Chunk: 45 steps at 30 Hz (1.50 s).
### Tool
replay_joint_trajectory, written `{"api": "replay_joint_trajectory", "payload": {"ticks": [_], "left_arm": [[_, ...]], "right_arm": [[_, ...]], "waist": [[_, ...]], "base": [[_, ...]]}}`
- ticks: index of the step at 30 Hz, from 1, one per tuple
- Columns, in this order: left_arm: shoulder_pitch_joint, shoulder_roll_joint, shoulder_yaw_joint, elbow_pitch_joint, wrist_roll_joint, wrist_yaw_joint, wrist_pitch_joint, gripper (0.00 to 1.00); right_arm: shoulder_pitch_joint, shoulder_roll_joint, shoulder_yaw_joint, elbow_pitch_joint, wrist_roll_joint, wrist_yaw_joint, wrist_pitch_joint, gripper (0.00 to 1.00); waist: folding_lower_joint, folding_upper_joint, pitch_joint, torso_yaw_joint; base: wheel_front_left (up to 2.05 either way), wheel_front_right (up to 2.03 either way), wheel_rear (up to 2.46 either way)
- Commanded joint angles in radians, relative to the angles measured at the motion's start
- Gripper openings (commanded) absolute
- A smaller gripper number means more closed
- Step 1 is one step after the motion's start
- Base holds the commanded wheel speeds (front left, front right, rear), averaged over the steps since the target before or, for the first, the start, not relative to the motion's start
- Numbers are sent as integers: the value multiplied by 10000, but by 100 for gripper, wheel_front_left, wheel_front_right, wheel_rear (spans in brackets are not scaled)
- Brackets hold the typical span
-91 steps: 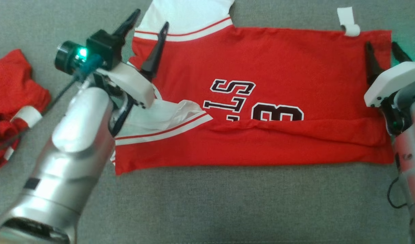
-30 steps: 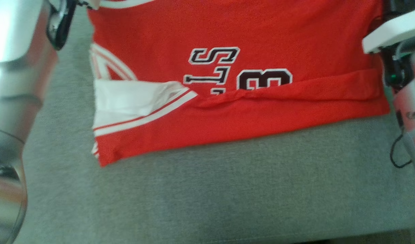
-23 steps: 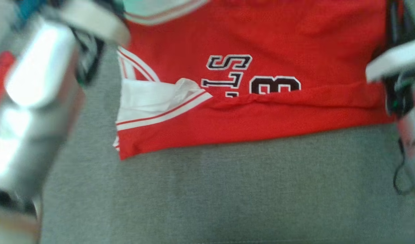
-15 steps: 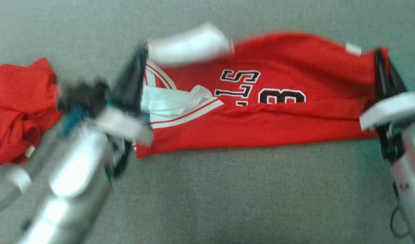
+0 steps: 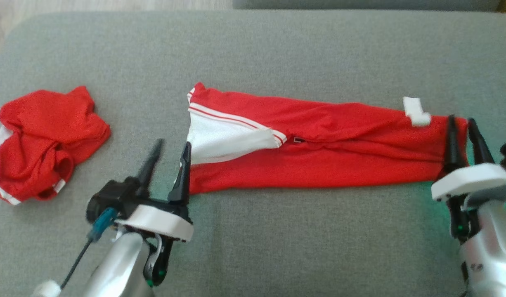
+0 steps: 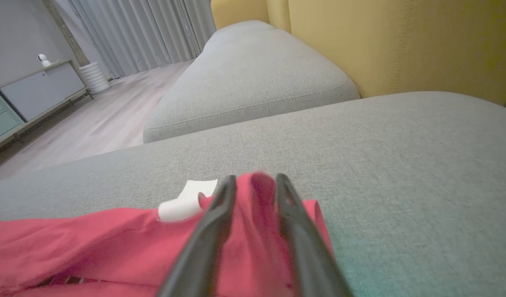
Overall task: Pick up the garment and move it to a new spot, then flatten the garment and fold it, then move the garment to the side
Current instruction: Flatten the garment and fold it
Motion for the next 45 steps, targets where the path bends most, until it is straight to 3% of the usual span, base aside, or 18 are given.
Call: {"api": "replay_joint_trajectory", "payload": {"ticks": [1, 11, 26, 38, 45], "left_arm": [[-5, 82, 487, -356, 182, 80, -48, 100], [2083, -676, 2242, -1505, 2227, 582, -49, 100], [3453, -1052, 3139, -1374, 2765, 93, -49, 100], [2674, -1060, 2295, -1478, 2465, 85, -49, 100], [2321, -1060, 1705, -1424, 2280, 226, -49, 100]], "right_arm": [[43, 20, 82, -420, -129, -7, -106, 100], [1596, 1149, -889, -1917, -1742, -7, -106, 100], [2784, 1452, -145, -1921, -1840, -7, -107, 100], [370, 1090, -800, -61, -2096, -7, -88, 100], [-682, 557, -1928, 1529, -2857, -7, 7, 100]], "waist": [[1, -1, -159, -33], [1, -1, -1129, -191], [1, -1, -1883, -343], [1, -1, -522, 66], [1, -1, 120, 409]], "base": [[0, 0, 0], [0, 0, 0], [0, 0, 0], [0, 0, 0], [0, 0, 0]]}}
